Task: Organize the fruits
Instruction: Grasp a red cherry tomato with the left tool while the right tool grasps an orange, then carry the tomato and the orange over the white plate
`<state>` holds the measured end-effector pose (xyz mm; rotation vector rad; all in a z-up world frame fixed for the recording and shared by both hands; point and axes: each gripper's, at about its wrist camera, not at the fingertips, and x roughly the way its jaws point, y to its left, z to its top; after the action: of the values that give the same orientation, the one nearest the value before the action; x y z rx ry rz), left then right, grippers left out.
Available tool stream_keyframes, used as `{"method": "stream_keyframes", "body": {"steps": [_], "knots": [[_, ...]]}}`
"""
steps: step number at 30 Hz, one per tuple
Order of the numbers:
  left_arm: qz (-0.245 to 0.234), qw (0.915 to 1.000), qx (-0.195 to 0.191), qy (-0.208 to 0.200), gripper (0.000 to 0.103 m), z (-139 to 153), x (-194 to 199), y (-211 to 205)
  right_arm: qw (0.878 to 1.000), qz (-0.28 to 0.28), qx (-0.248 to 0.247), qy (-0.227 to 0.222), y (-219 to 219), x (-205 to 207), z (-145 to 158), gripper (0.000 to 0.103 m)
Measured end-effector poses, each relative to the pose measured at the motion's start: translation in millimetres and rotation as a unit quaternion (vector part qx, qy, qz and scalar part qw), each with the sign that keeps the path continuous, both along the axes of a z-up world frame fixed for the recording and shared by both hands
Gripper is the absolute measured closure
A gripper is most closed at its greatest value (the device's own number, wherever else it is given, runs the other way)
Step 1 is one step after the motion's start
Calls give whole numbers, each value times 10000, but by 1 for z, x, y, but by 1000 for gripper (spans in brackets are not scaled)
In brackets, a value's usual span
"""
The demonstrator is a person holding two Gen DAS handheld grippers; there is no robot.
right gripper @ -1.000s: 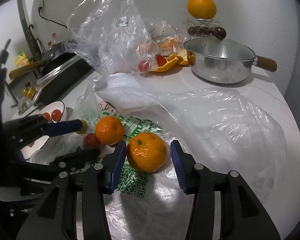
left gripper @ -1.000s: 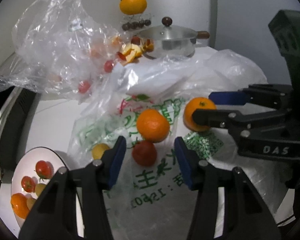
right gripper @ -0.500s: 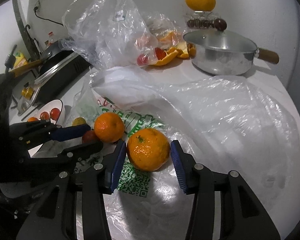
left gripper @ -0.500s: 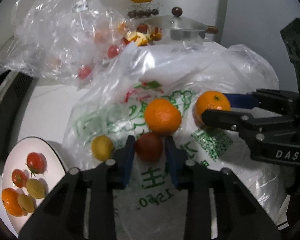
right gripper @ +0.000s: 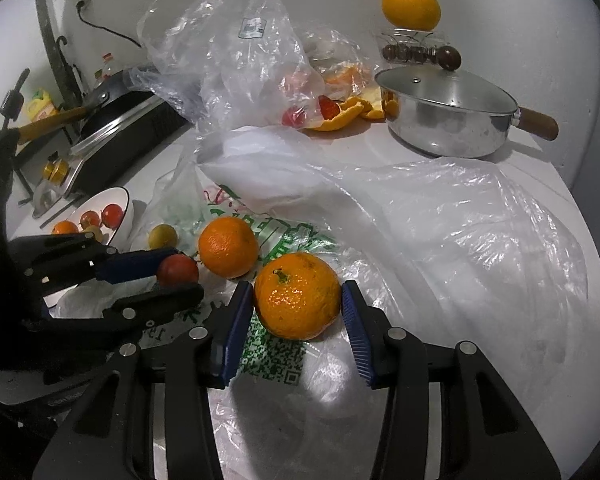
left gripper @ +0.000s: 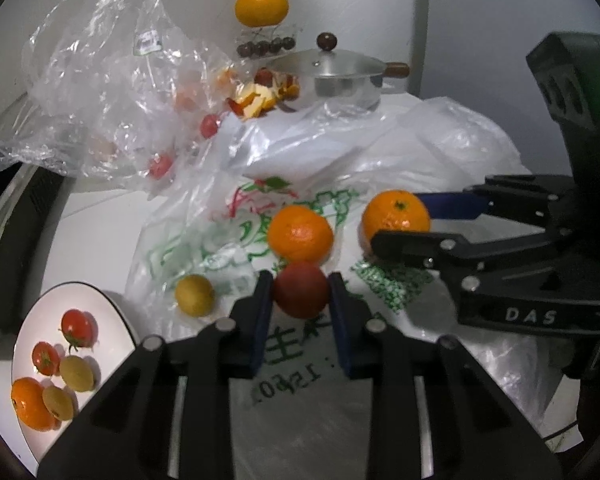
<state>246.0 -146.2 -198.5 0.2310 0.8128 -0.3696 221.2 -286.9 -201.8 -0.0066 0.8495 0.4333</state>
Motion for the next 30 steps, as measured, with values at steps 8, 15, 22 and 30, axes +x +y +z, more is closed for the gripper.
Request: {"method": "stream_keyframes", "body": {"steps": [8, 15, 22, 30], "knots": [[-1, 9999, -73, -90, 75, 11, -16, 4, 9999, -37, -40, -134, 1, -12, 11, 55], [-13, 9996, -186, -193, 75, 21, -34, 9, 9997, -13, -77, -231, 6, -26, 21, 55], [-25, 9992, -269, -309, 75, 30, -47, 16, 9993, 16, -117, -356, 13, -40, 33, 55], [27, 9983, -425, -390, 75, 40, -62, 29, 9988, 62, -180, -459, 25, -55, 44, 55]]}}
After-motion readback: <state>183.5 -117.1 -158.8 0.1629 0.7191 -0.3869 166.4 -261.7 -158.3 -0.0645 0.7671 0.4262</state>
